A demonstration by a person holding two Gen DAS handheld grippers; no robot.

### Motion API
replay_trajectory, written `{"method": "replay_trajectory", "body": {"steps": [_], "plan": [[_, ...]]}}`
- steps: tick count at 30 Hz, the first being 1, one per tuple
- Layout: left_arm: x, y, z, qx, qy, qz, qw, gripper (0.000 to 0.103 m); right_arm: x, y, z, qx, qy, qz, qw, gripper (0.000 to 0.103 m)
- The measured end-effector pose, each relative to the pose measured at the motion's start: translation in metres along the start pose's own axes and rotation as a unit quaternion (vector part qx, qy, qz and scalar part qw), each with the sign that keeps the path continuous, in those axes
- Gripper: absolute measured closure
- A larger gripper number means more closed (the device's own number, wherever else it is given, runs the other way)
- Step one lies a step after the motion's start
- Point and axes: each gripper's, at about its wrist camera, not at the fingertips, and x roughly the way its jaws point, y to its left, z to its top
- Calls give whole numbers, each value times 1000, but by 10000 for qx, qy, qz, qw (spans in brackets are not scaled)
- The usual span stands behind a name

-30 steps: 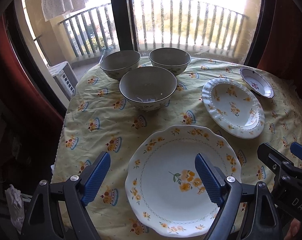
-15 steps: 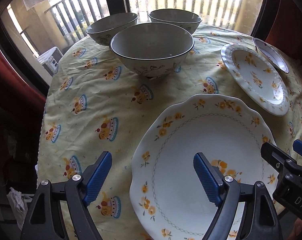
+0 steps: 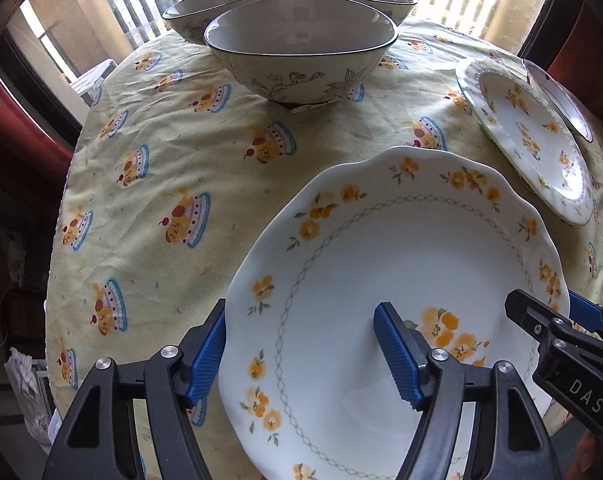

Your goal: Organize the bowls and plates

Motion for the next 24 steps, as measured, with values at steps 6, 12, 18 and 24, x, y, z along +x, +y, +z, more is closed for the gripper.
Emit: {"method": "replay_trajectory", "body": {"steps": [6,12,18,24], "plan": [[-1,-2,-2,-89,-9,99,9999,28,12,9,7,-374,126,284,9988,40],[-1,-8,-1,216,18,46,9998,28,15,14,11,-269,120,168,9994,42],[-4,-18,-1,409,121,-81,9991,28,7,12,6,-85,132,-7,9999,42],[-14,-34,-2,473,155,-152,9986,29,-9,-4,5,62,98,-47,9999,42]]}}
